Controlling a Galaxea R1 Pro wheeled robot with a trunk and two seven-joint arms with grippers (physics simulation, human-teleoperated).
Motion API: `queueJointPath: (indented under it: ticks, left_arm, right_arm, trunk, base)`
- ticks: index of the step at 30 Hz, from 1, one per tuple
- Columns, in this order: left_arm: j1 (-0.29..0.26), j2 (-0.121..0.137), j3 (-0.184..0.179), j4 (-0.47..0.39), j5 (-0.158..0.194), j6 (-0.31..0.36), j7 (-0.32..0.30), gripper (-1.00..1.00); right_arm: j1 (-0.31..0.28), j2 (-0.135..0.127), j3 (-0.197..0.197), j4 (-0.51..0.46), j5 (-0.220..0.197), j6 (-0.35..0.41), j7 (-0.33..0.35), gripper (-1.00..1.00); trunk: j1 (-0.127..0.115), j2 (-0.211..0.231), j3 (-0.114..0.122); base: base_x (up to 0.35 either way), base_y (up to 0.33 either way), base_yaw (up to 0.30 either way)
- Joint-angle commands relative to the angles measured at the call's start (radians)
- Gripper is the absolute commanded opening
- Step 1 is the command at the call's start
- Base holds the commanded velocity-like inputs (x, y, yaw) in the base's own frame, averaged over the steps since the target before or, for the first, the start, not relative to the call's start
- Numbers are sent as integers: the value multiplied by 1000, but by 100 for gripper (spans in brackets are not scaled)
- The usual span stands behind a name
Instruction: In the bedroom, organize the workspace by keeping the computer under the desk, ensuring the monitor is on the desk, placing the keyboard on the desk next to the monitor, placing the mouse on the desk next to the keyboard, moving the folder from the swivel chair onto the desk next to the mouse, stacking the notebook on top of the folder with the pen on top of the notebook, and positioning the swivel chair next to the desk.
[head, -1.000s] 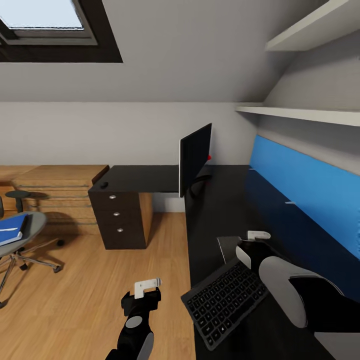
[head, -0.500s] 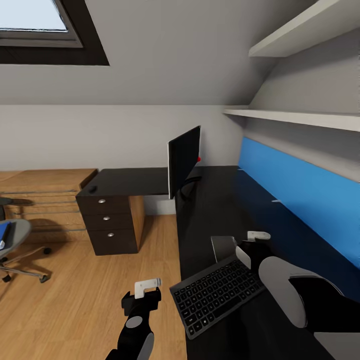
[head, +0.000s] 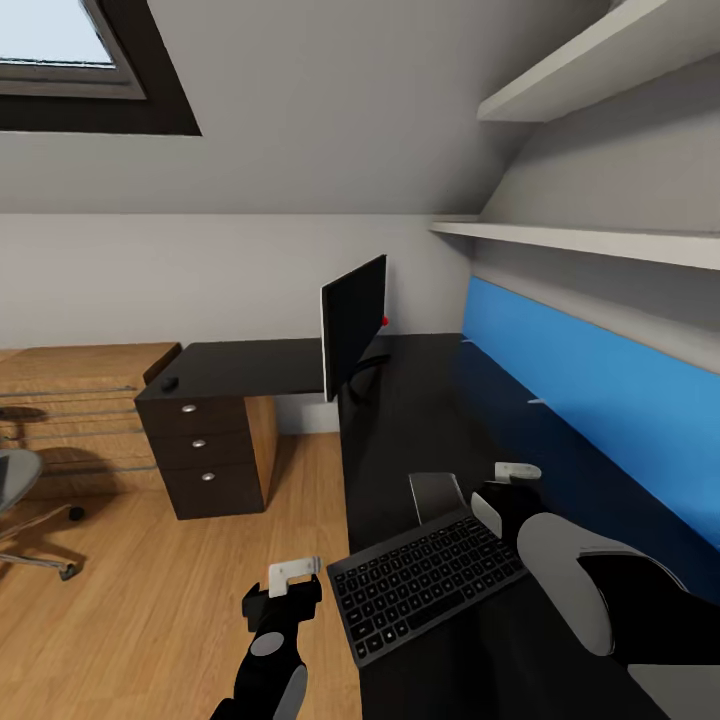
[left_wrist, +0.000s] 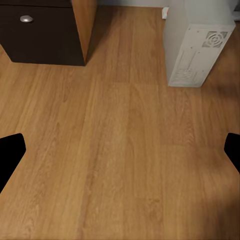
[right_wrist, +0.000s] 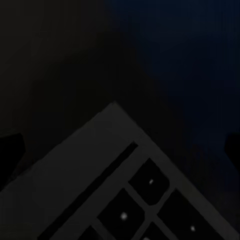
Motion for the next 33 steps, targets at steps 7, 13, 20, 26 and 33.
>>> queueJointPath:
  ticks: [7,13,20,26,33]
  left_arm:
    - [-1,1,0,-1,7,3,9,100]
    - [-1,2,7,-1,7,3,9,100]
    - [-1,1,80,-2,8,-5,7,100]
    - [-1,1,96,-4,8,-7,7,100]
    - [0,1,98,-4,8,-7,8,100]
  right_arm:
    - [0,-1,2,0,-9,-59,3,100]
    - [0,-1,2,3,-10,-122,20,100]
    - [0,-13,1,6,-10,-188,180,100]
    - [0,-35,1,6,-15,-189,245,100]
    - [0,-41,0,6,-17,-167,255,100]
  trunk:
    - [0,-1,-1]
    - [0,-1,-1]
    - [0,-1,-1]
    - [0,-1,-1]
    - [0,-1,-1]
  base:
    - [0,0,-4]
    - [0,0,0]
    - [0,0,0]
    - [0,0,0]
    - [0,0,0]
